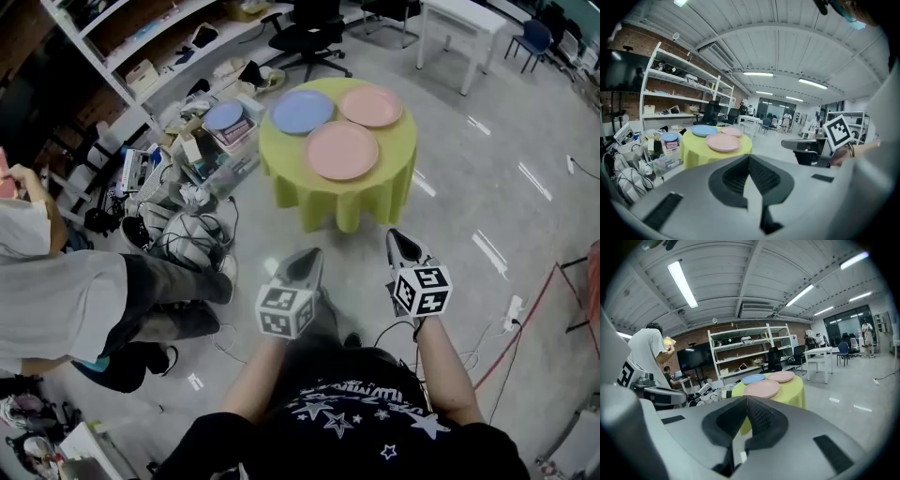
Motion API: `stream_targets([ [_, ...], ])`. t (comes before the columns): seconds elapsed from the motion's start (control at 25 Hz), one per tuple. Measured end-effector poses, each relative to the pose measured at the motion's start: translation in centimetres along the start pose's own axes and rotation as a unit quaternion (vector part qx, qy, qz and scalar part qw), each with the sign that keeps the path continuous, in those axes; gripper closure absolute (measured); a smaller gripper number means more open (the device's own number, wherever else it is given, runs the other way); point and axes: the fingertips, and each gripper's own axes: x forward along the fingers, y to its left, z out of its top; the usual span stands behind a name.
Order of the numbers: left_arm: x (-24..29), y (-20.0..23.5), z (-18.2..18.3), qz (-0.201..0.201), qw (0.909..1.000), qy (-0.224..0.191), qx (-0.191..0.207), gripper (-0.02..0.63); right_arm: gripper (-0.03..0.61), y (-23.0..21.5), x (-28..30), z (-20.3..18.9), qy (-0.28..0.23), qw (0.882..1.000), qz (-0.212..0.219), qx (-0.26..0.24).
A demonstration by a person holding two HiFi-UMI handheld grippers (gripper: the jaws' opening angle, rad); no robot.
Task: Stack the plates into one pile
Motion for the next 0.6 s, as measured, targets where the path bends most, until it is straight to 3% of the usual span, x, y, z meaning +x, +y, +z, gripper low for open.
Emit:
stream_targets([
  [0.6, 5.8, 7.2, 0.8, 0.003, 0.9995, 0.020, -0.026, 0.595, 0.563, -2.6, 8.6, -0.1, 0.044, 0.999, -0.016, 0.019],
])
